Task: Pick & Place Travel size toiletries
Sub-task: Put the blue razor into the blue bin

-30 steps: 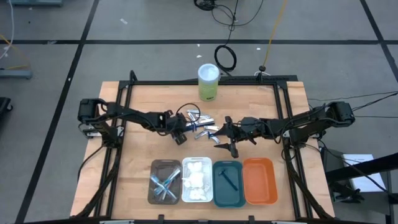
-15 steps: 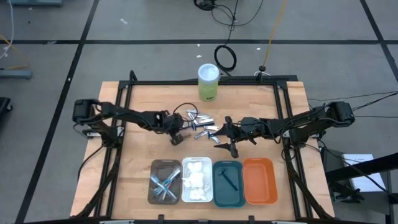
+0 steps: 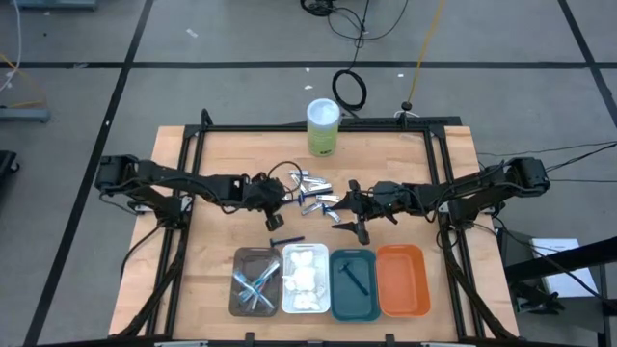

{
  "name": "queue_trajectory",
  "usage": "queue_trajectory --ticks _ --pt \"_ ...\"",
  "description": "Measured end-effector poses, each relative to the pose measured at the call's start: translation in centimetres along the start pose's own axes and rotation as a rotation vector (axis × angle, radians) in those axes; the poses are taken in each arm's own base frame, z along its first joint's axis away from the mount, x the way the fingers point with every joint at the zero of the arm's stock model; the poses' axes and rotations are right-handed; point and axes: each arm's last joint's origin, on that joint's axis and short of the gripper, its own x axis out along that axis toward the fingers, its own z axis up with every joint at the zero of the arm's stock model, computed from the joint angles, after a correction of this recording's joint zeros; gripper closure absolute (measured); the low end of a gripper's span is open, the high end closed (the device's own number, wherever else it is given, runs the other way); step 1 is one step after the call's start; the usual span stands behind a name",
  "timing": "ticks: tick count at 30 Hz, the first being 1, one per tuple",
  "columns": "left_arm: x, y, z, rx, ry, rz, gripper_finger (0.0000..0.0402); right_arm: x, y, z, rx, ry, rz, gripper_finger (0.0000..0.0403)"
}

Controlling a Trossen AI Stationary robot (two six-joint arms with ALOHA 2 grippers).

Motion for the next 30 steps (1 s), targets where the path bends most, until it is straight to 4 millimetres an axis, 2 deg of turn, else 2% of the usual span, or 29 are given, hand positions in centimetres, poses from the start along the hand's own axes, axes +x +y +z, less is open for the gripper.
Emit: queue_trajectory --ticks 11,14,17,20,23,26,30 --pt "4.7 1.1 -2.2 0.034 0.197 0.076 0.0203 0.0 0.0 0.0 0.000 0.000 0.000 0.0161" --pt "5.6 1.6 -2.4 0.021 0.217 0.081 0.0177 0.0 0.0 0.0 0.000 0.000 0.000 0.0161" --pt "6.2 1.9 -2.6 0.037 0.248 0.046 0.0169 0.0 0.0 0.0 0.001 0.000 0.000 0.0161" --pt "6.5 2.0 -2.8 0.042 0.265 0.005 0.0180 0.0 0.0 0.0 0.001 0.000 0.000 0.0161" --pt "6.6 2.0 -2.8 0.051 0.272 -0.031 0.0216 0.0 0.0 0.0 0.001 0.002 0.000 0.0161" --pt "6.5 2.0 -2.8 0.054 0.274 -0.045 0.0273 0.0 0.0 0.0 0.001 0.002 0.000 0.0161" --pt "6.5 1.9 -2.8 0.062 0.279 -0.053 0.0369 0.0 0.0 0.0 0.001 0.003 0.000 0.0161"
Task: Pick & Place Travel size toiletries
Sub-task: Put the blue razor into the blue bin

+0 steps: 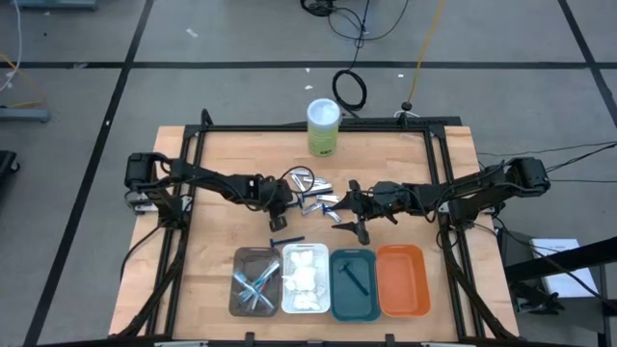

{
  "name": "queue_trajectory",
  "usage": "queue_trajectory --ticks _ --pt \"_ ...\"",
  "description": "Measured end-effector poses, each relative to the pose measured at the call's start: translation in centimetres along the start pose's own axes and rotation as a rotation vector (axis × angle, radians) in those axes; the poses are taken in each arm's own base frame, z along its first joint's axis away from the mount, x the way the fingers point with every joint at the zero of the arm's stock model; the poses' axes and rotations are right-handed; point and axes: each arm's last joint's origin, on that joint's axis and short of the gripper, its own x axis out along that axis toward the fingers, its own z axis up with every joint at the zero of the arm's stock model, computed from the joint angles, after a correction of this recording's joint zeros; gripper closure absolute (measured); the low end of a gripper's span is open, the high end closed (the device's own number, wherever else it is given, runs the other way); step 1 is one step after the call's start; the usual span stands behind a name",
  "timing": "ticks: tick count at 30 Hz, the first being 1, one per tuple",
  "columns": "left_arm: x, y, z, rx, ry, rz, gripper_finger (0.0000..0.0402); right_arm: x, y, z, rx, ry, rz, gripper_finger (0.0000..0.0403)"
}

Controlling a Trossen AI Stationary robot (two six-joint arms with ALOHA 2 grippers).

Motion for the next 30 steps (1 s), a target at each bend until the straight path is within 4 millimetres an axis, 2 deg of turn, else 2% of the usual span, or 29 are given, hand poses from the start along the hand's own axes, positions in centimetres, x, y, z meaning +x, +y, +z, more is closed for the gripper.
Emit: queue_trajectory --ticks 2,5,8,14,20,24,30 --pt "-0.4 0.0 0.1 -0.006 -0.009 -0.003 0.0386 0.0 0.0 0.0 0.000 0.000 0.000 0.0161" --pt "-1.3 -0.3 0.0 -0.006 -0.028 0.001 0.0382 0.0 0.0 0.0 0.000 0.000 0.000 0.0161" --pt "-3.0 -0.8 0.1 0.026 -0.070 0.000 0.0391 0.0 0.0 0.0 0.000 0.000 -0.002 0.0161" --pt "-7.8 -2.4 1.7 0.089 -0.357 -0.018 0.0387 0.0 -0.1 0.0 -0.003 -0.005 -0.022 0.0161" --pt "-11.5 -4.7 4.1 0.259 -0.769 -0.064 0.0392 0.3 -0.4 0.8 -0.003 -0.106 -0.116 0.0161" --pt "-12.2 -5.9 5.1 0.371 -0.948 -0.085 0.0389 0.8 -0.4 1.3 -0.004 -0.213 -0.099 0.0161" --pt "-11.0 -5.6 5.5 0.358 -0.941 -0.079 0.0392 1.3 -0.4 2.5 -0.016 -0.426 -0.093 0.0161"
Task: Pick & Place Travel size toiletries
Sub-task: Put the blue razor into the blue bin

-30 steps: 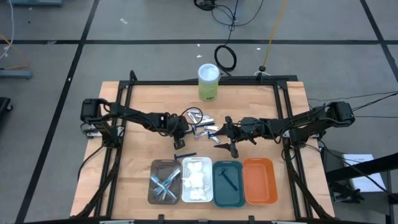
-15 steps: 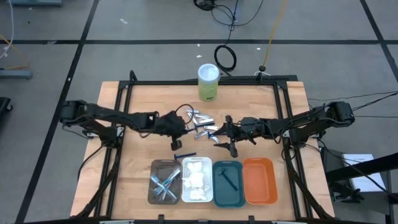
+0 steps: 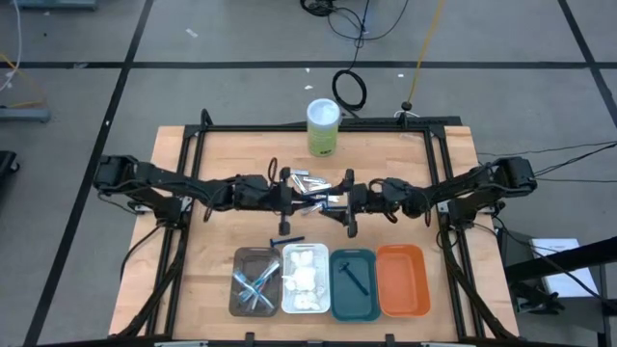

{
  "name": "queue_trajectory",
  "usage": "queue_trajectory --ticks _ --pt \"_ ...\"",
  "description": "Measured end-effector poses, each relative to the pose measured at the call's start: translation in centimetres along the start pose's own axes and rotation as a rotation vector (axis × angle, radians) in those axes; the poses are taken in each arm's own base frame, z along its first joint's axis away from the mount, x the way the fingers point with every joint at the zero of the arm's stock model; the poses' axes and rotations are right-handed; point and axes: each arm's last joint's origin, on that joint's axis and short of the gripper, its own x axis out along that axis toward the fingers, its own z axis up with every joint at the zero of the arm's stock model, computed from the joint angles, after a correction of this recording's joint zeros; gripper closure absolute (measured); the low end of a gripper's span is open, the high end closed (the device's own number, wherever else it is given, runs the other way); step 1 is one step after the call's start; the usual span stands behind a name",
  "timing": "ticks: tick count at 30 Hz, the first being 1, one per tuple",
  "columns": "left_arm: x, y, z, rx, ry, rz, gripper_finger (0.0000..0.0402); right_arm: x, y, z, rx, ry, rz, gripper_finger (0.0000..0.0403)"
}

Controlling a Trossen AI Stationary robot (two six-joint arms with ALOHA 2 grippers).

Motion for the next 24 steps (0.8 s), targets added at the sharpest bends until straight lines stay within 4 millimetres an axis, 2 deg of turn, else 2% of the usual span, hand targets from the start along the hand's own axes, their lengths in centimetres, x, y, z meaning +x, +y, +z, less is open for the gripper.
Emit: queue_trajectory --ticks 4,9,15,24 --pt "0.7 -0.1 -0.9 -0.020 0.036 -0.004 0.0387 0.3 0.0 0.1 -0.004 -0.072 0.003 0.0161" --pt "1.0 -0.1 -1.3 -0.021 0.050 -0.006 0.0392 0.3 0.0 -0.1 -0.011 -0.052 0.001 0.0166" --pt "0.9 -0.1 -1.1 0.002 0.041 0.016 0.0388 0.3 0.0 -0.5 -0.011 -0.012 -0.002 0.0186" --pt "0.7 -0.1 -0.2 -0.003 -0.034 -0.004 0.0392 0.3 0.0 -0.6 -0.015 -0.002 -0.001 0.0187"
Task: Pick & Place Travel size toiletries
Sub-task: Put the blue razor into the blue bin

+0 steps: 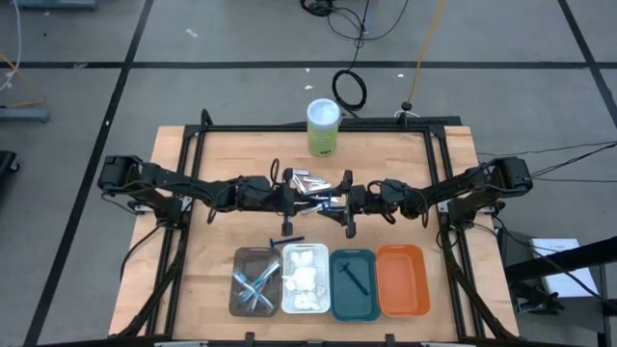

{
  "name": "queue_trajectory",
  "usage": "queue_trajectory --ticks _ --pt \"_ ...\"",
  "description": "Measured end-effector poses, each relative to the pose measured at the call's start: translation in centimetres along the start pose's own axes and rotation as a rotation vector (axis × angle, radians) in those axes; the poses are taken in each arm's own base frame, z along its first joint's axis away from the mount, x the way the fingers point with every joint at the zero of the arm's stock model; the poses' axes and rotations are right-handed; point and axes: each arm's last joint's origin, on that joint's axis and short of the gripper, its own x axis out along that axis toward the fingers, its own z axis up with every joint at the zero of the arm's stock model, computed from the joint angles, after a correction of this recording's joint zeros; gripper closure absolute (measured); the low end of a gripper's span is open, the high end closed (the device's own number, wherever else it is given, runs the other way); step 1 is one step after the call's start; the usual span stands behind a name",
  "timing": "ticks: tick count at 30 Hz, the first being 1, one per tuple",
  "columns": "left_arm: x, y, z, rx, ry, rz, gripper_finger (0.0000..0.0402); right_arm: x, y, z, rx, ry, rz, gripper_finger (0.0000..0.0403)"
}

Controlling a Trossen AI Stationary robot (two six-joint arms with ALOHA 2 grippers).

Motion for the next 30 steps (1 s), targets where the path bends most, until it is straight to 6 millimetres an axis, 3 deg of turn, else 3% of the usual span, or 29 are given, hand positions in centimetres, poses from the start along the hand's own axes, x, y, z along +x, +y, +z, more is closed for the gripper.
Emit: queue_trajectory --ticks 9,19,26,30 --pt "-0.02 -0.17 0.38 -0.002 -0.038 -0.011 0.0392 0.00 -0.02 0.08 -0.024 -0.009 0.000 0.0219" --pt "-0.01 -0.19 0.40 -0.029 -0.041 -0.026 0.0377 -0.01 -0.01 0.19 -0.057 -0.020 0.002 0.0376" --pt "-0.01 -0.22 0.34 -0.133 -0.033 -0.027 0.0368 -0.01 0.11 0.21 -0.071 -0.022 0.004 0.0381" --pt "-0.07 -0.55 0.39 -0.186 -0.008 -0.032 0.0323 -0.02 0.11 0.23 -0.074 -0.024 0.003 0.0381"
